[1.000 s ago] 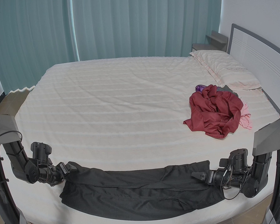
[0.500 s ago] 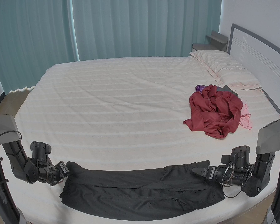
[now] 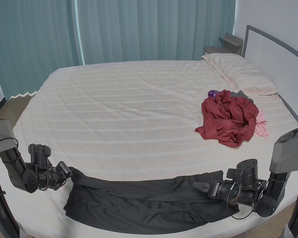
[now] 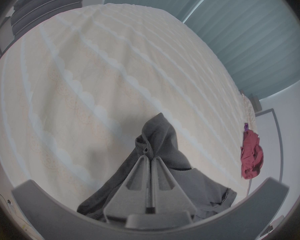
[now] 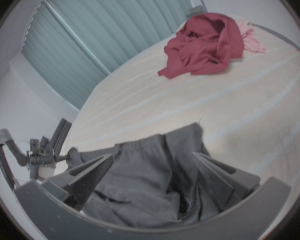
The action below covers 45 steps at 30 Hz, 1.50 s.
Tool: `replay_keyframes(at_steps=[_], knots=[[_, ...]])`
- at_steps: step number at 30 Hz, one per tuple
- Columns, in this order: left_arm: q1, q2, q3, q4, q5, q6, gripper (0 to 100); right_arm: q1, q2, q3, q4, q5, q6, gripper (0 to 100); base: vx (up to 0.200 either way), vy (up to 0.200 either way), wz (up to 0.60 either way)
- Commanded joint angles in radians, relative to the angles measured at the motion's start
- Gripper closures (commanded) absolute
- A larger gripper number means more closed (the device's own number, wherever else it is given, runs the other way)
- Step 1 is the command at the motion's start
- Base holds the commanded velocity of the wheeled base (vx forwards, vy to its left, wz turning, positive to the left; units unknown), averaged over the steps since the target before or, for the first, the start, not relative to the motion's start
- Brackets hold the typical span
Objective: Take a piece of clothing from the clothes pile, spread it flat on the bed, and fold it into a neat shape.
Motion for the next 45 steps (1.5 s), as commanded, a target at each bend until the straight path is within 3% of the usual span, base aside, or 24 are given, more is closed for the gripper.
replay_keyframes(at_steps=[1, 6, 13, 18, 32, 45], knots=[[-0.002, -0.01, 0.005, -0.014, 0.0, -0.008, 100, 0.063, 0.002, -0.05, 0.058, -0.026, 0.021, 0, 0.0, 0.0, 0.0], [-0.003, -0.006, 0.005, -0.016, -0.002, -0.009, 100, 0.042, -0.036, -0.114, 0.154, -0.099, 0.044, 0, 0.0, 0.0, 0.0], [-0.003, -0.004, 0.003, -0.016, -0.003, -0.012, 100, 0.126, -0.029, -0.027, 0.157, -0.136, 0.311, 0, 0.0, 0.0, 0.0], [-0.005, -0.004, 0.005, -0.016, -0.003, -0.012, 100, 0.144, -0.018, 0.007, 0.156, -0.145, 0.394, 0, 0.0, 0.0, 0.0], [-0.005, -0.004, 0.005, -0.016, -0.003, -0.012, 100, 0.123, 0.068, -0.01, 0.145, -0.153, 0.446, 0, 0.0, 0.0, 0.0], [-0.006, -0.016, 0.011, -0.016, -0.002, -0.011, 100, 0.089, 0.131, -0.081, 0.154, -0.216, 0.443, 0, 0.0, 0.0, 0.0]])
